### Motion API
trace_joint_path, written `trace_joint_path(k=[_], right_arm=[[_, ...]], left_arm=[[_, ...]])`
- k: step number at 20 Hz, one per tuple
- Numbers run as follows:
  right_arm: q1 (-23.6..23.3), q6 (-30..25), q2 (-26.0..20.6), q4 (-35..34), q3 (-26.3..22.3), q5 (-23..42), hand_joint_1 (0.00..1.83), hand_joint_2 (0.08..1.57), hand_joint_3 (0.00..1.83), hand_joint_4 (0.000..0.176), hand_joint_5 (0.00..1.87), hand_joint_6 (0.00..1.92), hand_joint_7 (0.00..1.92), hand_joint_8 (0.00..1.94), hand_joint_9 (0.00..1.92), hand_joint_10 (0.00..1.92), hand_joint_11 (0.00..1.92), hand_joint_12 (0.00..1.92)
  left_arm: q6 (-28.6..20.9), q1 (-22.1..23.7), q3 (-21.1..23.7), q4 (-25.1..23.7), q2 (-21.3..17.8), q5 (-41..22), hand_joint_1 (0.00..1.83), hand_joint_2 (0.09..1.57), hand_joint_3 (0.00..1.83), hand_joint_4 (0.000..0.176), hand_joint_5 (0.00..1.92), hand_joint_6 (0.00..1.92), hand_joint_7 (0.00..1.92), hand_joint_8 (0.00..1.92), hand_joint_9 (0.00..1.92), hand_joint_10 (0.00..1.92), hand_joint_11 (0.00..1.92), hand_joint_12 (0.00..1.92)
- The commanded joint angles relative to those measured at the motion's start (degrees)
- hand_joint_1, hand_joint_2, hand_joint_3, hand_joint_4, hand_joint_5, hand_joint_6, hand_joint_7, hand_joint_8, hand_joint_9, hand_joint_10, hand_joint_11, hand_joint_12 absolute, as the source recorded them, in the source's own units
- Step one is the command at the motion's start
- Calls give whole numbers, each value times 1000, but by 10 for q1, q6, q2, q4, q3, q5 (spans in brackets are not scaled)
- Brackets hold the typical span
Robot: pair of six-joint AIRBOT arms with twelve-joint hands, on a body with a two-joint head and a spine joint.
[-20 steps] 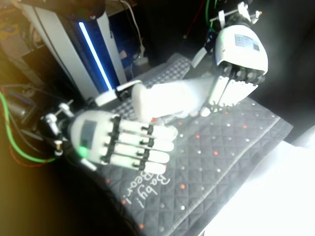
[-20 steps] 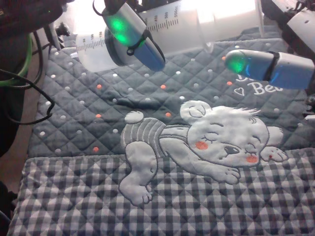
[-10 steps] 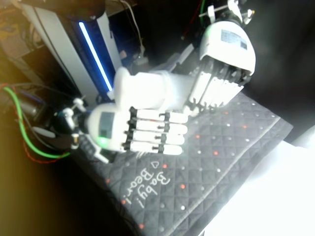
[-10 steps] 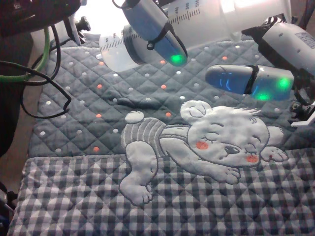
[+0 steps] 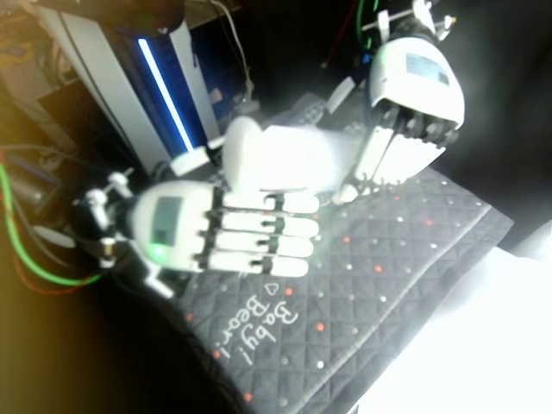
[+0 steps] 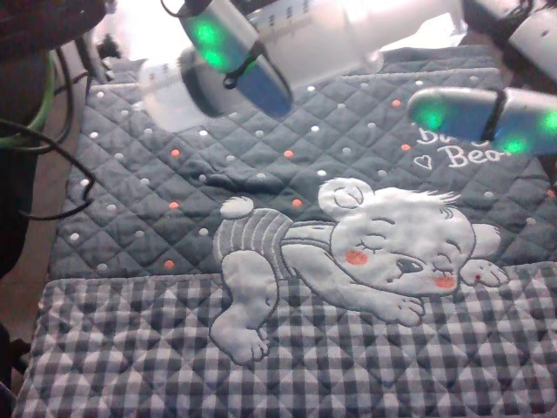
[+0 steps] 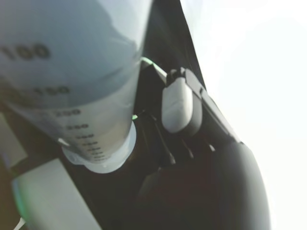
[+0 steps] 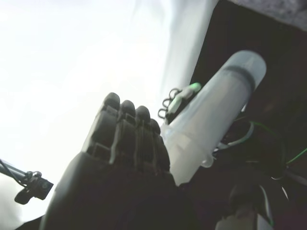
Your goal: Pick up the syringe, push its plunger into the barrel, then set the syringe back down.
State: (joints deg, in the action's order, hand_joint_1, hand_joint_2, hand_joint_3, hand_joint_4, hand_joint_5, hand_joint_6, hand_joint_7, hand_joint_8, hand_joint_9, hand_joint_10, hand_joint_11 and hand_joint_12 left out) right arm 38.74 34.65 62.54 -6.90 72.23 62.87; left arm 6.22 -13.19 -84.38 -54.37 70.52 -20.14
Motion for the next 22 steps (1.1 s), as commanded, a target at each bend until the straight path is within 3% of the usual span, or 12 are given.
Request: trace_joint_path(k=[1,6,14,22], right_arm=[[-7,-4,-9,-6,-1,78,95,829,0,0,0,0,55,0,4,0,1,0],[-7,-3,-21,-8,-7,78,83,841,6,0,0,0,54,1,9,3,34,15],[-7,1,-21,1,-21,81,103,820,0,0,25,7,89,9,46,13,72,32],[-7,1,10,5,-20,82,0,873,11,0,11,4,94,12,53,9,69,29]], left_arm=[[-4,5,1,22,-5,-32,1539,1186,0,0,1233,1921,1421,1921,1513,1921,1575,1921],[-4,-3,3,21,-15,-24,1546,1187,0,0,1150,1921,1352,1921,1451,1921,1525,1921],[-4,-2,-8,30,-11,-17,1520,1254,0,0,1210,1921,1381,1921,1474,1921,1513,1921],[-4,3,-18,33,6,-17,1554,1261,0,0,1220,1921,1389,1921,1482,1921,1541,1921]])
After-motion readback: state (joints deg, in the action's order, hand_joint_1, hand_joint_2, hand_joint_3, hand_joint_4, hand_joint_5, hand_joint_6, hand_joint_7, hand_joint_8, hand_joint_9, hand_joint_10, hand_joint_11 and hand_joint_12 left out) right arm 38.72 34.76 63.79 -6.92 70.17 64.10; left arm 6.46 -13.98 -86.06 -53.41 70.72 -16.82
